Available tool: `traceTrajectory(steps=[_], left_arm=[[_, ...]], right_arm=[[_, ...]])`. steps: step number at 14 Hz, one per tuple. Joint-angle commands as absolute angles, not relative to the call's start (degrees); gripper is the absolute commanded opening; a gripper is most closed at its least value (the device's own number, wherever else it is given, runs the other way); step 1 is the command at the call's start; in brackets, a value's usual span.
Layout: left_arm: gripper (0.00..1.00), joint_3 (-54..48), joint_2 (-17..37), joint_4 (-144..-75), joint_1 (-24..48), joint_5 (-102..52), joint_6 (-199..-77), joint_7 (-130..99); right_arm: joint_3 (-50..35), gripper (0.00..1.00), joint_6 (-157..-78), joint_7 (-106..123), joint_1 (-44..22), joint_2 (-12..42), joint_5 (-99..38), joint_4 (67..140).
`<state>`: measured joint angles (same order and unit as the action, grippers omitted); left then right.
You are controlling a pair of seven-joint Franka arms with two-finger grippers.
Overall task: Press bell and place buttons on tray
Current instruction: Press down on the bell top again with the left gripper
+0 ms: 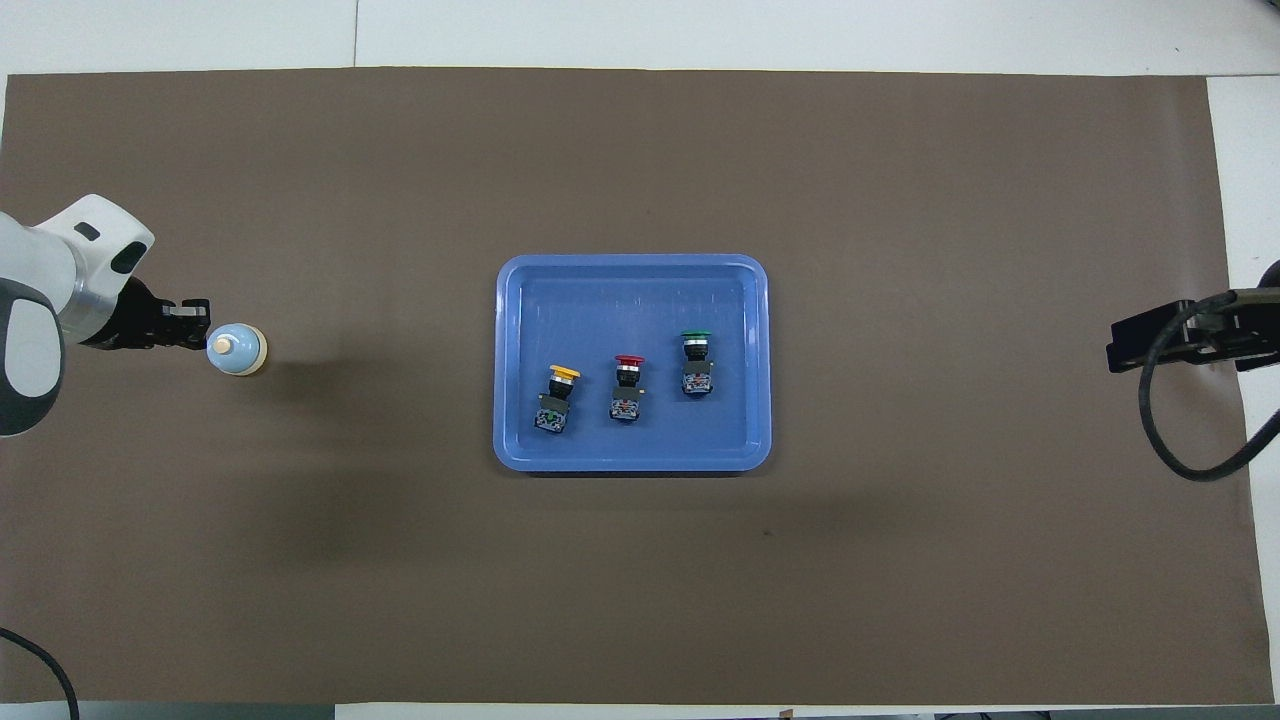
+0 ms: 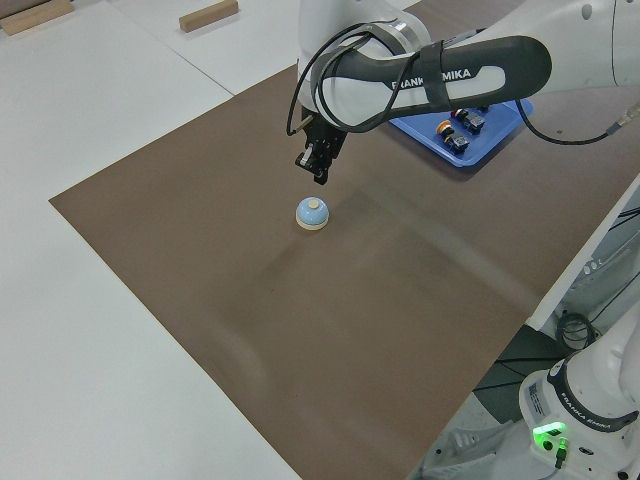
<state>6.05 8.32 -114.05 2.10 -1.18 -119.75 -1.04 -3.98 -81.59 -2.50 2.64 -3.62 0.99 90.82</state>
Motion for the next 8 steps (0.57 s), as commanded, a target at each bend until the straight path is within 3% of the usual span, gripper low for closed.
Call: traceTrajectory(steps=[1, 8], left_arm=[[0.00, 5.89, 6.94, -117.86, 1.58, -0.62, -123.48, -0.79], [0.00, 5.89, 10.28, -118.39, 1.58, -0.62, -127.26, -0.79]], right_arm=[[-4.92, 1.00, -82.09, -1.76, 3.96, -4.66, 1.58, 91.93], [-4.92, 1.00, -82.00, -1.76, 3.87, -4.66, 1.58, 91.85]])
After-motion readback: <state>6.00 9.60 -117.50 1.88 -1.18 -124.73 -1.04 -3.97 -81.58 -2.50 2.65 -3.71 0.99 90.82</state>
